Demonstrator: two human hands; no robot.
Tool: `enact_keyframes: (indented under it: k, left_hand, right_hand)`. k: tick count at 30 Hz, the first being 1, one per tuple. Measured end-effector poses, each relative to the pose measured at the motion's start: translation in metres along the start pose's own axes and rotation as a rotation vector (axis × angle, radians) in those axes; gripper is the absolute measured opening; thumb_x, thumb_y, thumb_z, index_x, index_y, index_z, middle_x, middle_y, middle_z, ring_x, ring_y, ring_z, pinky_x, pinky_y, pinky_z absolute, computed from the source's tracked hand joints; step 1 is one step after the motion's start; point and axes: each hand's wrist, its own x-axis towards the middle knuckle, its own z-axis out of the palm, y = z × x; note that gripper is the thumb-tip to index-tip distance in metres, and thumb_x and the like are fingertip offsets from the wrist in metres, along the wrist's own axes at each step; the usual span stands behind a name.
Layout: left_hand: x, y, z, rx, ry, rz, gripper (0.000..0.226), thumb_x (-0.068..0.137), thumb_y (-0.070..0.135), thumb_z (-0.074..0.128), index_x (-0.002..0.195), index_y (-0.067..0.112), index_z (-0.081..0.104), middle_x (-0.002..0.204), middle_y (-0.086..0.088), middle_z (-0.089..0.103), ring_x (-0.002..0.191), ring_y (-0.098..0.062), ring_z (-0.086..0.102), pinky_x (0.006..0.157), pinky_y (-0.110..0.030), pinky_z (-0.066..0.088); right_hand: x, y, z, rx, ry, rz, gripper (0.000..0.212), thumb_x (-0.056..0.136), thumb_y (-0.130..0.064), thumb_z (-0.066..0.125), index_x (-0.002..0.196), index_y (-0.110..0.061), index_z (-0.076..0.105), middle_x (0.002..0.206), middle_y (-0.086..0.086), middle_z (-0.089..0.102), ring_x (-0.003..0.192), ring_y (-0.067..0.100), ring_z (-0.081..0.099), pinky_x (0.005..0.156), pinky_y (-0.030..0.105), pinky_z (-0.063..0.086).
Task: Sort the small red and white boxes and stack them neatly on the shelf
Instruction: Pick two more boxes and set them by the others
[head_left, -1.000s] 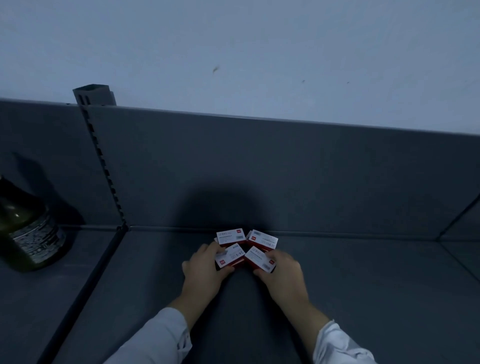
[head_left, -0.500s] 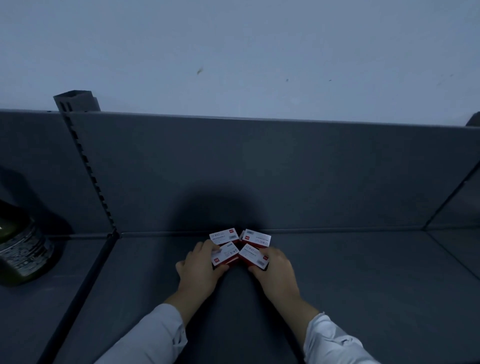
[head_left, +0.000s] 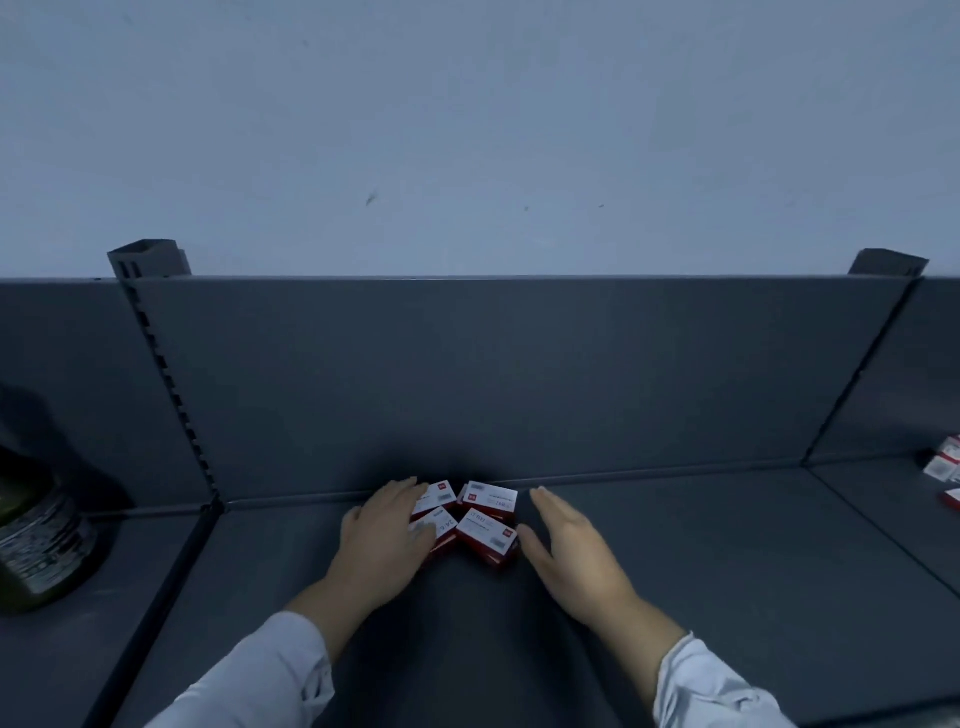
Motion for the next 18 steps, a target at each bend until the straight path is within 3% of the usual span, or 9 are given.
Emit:
enact_keyframes:
  k: [2, 5, 12, 18]
  left_hand:
    - [0.001, 0.012, 0.003, 0.114, -0.085, 0.043, 0.061, 0.1, 0.041, 0.04, 0.154, 0.025, 0.018, 0.163, 0.008, 0.008, 0.15, -0.011, 0.001, 0.119, -0.038, 0.009]
    - [0.003, 0.033, 0.01, 0.193, -0.155, 0.087, 0.065, 0.101, 0.041, 0.033, 0.156, 0.02, 0.007, 0.164, 0.004, -0.005, 0.15, -0.015, -0.01, 0.12, -0.039, 0.0]
    - [0.011, 0.085, 0.04, 0.257, -0.242, 0.198, 0.071, 0.094, 0.046, 0.019, 0.156, 0.016, 0.003, 0.164, -0.002, -0.007, 0.151, -0.019, -0.008, 0.121, -0.041, -0.002]
    - [0.008, 0.144, 0.064, 0.237, -0.308, 0.3, 0.066, 0.101, 0.036, 0.032, 0.156, 0.015, 0.002, 0.164, -0.002, -0.008, 0.15, -0.019, -0.01, 0.121, -0.042, -0.002]
  right_hand:
    - [-0.002, 0.005, -0.008, -0.13, -0.053, 0.003, 0.062, 0.102, -0.041, 0.039, 0.156, -0.017, 0.018, 0.163, -0.003, 0.015, 0.15, 0.012, 0.011, 0.121, 0.024, 0.008]
    - [-0.01, 0.013, -0.02, -0.252, -0.086, 0.012, 0.065, 0.103, -0.042, 0.033, 0.157, -0.017, 0.008, 0.165, -0.002, 0.003, 0.151, 0.013, 0.0, 0.123, 0.031, 0.001]
    - [-0.037, 0.048, -0.054, -0.344, -0.09, 0.074, 0.067, 0.102, -0.042, 0.03, 0.157, -0.017, 0.0, 0.165, -0.004, -0.005, 0.151, 0.012, -0.007, 0.123, 0.032, -0.004]
    - [-0.07, 0.087, -0.09, -0.338, -0.046, 0.141, 0.066, 0.102, -0.04, 0.03, 0.157, -0.016, 0.001, 0.165, -0.003, -0.004, 0.151, 0.012, -0.007, 0.122, 0.03, -0.005]
